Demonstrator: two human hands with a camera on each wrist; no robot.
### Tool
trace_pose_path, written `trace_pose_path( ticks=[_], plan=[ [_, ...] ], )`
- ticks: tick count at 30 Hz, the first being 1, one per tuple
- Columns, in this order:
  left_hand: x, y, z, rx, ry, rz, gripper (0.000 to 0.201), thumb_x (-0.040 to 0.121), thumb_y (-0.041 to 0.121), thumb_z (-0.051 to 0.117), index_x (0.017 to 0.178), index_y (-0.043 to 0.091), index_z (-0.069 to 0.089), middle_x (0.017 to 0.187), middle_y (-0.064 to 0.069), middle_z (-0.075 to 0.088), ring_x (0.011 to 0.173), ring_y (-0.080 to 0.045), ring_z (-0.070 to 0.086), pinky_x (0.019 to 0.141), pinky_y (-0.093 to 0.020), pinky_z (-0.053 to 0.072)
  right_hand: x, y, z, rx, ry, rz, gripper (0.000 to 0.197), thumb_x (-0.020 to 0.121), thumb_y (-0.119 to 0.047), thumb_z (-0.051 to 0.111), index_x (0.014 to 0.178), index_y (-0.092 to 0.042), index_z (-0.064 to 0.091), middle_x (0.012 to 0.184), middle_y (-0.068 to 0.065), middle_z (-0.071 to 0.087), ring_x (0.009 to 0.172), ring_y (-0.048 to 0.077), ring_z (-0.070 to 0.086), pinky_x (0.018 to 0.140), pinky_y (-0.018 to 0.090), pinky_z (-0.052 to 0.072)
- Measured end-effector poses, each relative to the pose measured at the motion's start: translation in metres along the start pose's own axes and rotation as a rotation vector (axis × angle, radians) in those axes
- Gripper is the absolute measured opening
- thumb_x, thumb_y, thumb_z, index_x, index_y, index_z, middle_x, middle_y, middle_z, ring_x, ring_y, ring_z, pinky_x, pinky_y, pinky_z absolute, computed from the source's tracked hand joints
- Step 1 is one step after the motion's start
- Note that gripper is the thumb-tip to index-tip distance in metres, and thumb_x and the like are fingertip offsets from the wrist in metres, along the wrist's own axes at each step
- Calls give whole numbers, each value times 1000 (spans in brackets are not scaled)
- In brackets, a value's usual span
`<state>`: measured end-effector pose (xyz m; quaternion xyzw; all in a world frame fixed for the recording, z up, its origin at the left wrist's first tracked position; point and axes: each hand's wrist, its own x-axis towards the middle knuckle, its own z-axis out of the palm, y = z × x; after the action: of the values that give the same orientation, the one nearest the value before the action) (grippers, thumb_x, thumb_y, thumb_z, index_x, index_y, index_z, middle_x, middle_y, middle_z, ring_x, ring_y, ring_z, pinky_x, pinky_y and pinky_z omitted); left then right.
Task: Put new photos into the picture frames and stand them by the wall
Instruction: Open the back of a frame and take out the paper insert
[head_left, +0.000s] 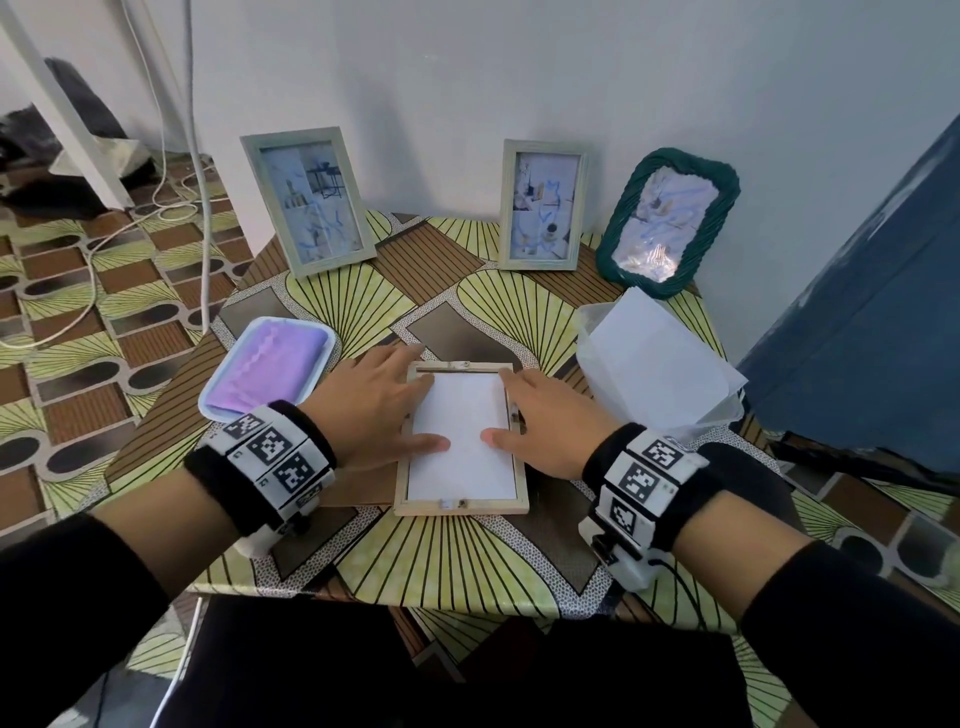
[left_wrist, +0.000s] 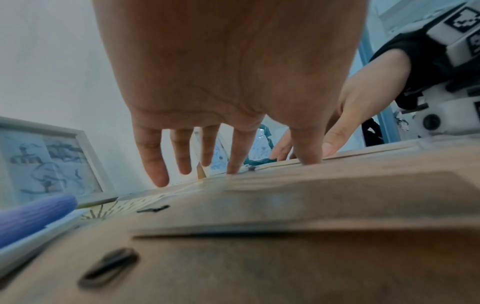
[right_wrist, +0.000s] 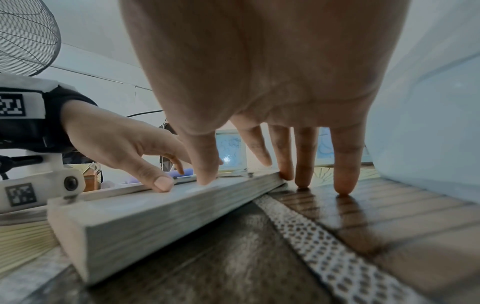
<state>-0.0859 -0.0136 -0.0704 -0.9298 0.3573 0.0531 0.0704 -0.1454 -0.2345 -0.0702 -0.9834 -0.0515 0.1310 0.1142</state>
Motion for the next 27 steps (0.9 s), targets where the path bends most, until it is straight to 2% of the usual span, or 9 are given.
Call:
trace_pose_path(
  ticks=[2,4,7,9,12,16,20,23,27],
  plan=[
    [-3,-1,2,48,-19,53,90,81,82,28,150,24,28,162,-1,16,148,-22,14,114,-50,27,-6,-1,-1,4,-5,-32,84,93,-53,52,155,-14,11,160,2,18,140,23,32,114,38,33],
    [-6,0,4,93,-42,76,97,78,85,17,152,22,21,162,1,20,149,-20,13,113,-52,24,-15,-3,-1,8,-7,-50,84,93,-51,52,155,-15,8,162,0,12,142,21,30,115,38,32],
    [-8,1,8,118,-64,61,112,69,93,5,154,21,13,162,0,18,149,-20,12,113,-57,19,-28,-5,-2,29,32,-84,81,93,-51,53,154,-16,13,159,-1,22,138,21,35,111,38,34],
    [-7,1,9,114,-65,50,121,63,98,3,155,20,11,162,2,17,148,-19,12,112,-59,15,-36,-7,-4,22,31,-92,82,92,-52,53,154,-15,14,158,0,24,139,21,35,111,36,32],
    [-2,1,8,88,-50,54,125,58,101,10,153,21,22,157,6,25,146,-18,13,108,-59,15,-42,-6,-4,-4,-9,-90,88,89,-55,57,154,-14,13,159,-1,24,140,19,32,111,35,31],
    [3,4,5,59,-45,56,119,53,101,19,141,24,40,149,10,38,139,-17,22,102,-56,25,-44,-4,-1,-24,-36,-84,88,86,-57,60,151,-14,20,155,-1,30,138,18,34,110,34,32],
    [3,6,4,61,-25,54,111,52,100,21,131,26,47,139,14,46,132,-15,31,95,-50,31,-41,-2,0,-67,-33,-91,88,84,-61,60,150,-14,26,155,0,29,138,21,32,114,37,30],
    [3,7,4,68,-16,58,105,55,99,23,126,26,50,134,14,49,128,-15,34,94,-49,33,-35,-1,0,-86,-20,-95,88,83,-62,61,148,-13,29,152,1,31,138,23,32,114,39,30],
    [3,7,6,85,6,63,104,54,99,20,122,28,53,129,15,52,123,-15,36,90,-47,34,-26,2,1,-136,-33,-108,98,83,-63,61,154,-13,16,162,2,11,149,22,7,120,37,11]
  ],
)
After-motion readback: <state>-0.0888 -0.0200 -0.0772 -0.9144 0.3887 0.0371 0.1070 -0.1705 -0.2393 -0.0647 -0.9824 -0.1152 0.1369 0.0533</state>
